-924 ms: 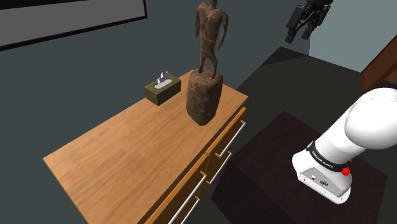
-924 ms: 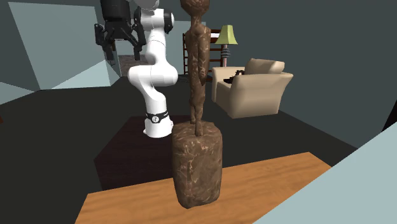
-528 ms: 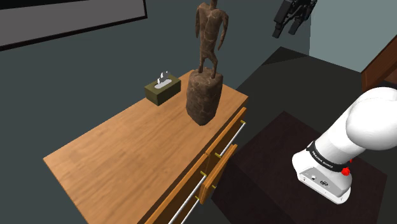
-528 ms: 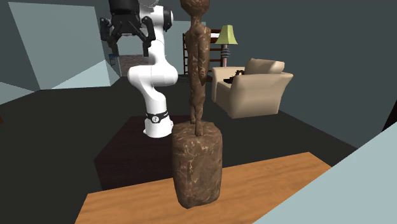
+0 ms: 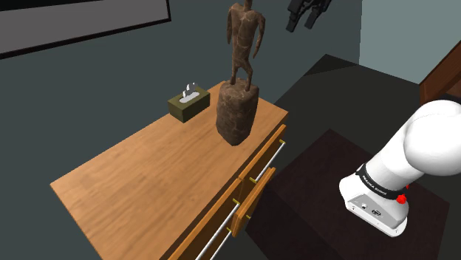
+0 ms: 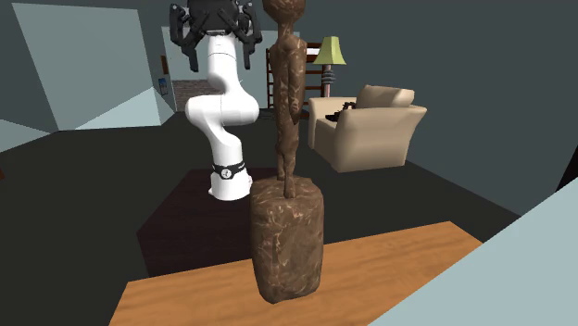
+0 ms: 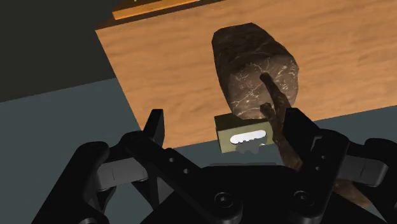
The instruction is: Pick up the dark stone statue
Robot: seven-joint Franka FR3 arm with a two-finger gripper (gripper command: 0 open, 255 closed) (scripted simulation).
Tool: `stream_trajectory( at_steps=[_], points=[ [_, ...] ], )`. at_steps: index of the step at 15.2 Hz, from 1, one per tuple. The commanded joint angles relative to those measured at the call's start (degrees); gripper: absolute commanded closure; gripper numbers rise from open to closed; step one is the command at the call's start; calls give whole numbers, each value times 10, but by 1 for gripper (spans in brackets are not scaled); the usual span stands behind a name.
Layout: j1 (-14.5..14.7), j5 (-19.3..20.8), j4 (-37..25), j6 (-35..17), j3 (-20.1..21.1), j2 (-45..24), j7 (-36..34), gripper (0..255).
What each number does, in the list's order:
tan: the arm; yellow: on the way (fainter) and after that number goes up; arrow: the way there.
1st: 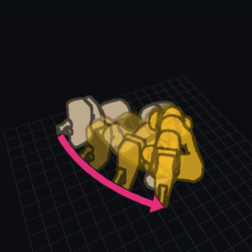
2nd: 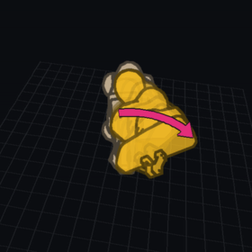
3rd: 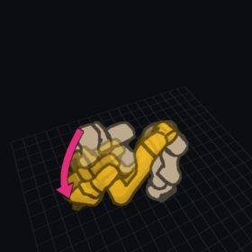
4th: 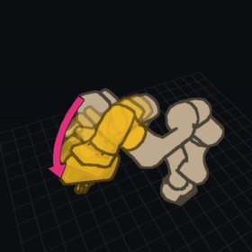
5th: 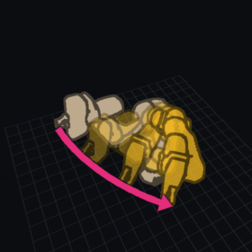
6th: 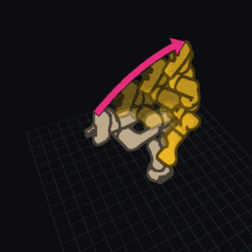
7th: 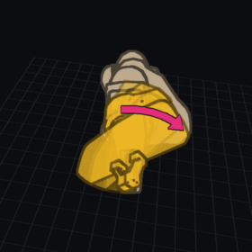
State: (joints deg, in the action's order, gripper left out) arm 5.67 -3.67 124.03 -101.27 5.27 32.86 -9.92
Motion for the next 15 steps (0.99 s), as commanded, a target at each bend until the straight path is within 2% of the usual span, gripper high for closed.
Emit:
stream_trajectory(
  at_steps=[1, 9, 15],
  points=[
    [9, -5, -31, -8, 14, -23, -5, 0],
    [35, -7, -130, -48, 61, -103, -16, 0],
    [37, -10, -74, -93, 62, -92, -14, 0]
  ],
)
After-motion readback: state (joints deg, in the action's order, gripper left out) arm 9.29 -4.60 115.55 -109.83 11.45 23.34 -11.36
